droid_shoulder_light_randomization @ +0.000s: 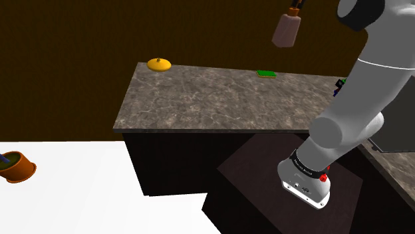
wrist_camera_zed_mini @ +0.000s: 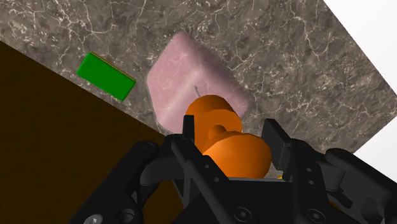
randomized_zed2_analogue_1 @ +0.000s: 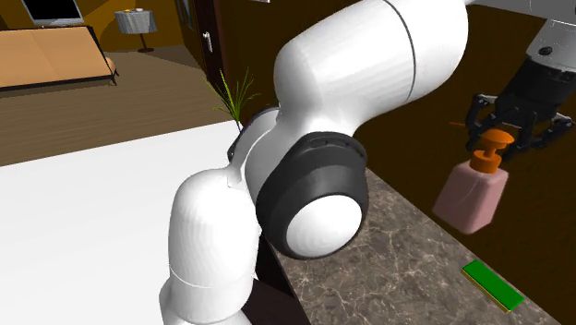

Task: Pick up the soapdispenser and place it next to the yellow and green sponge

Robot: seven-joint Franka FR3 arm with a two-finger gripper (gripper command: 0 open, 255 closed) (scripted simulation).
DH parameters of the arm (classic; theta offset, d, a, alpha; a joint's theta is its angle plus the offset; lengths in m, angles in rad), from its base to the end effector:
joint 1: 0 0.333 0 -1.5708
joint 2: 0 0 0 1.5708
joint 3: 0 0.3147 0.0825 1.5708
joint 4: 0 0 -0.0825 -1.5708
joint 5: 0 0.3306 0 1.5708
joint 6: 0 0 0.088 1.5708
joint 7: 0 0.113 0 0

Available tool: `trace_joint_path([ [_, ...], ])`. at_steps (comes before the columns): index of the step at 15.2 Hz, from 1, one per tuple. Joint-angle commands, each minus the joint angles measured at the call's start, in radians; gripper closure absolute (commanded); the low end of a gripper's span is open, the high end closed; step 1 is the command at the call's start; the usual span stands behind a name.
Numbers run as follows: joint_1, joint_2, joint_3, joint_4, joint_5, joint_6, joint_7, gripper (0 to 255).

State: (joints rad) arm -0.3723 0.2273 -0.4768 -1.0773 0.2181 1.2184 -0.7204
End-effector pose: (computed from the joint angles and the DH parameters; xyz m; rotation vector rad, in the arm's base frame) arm 0.3945 -0.3408 0.6784 -3.0212 0.0793 -0.0403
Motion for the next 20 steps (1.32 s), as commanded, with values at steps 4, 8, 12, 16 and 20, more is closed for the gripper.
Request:
trace_joint_path([
  [4, -0.233, 0.289, -0.016, 0.437, 0.154, -0.175, -0.104, 255],
  [8, -0.144, 0.174, -0.029, 0.18, 0.084, -0.035, -0.121, 255],
  [12, -0.1, 0.113, -0.034, 0.029, 0.049, 0.058, -0.125, 255],
  [16, -0.071, 0.071, -0.034, -0.089, 0.025, 0.137, -0.127, 255],
  [20, -0.051, 0.041, -0.033, -0.187, 0.008, 0.207, -0.128, 255],
])
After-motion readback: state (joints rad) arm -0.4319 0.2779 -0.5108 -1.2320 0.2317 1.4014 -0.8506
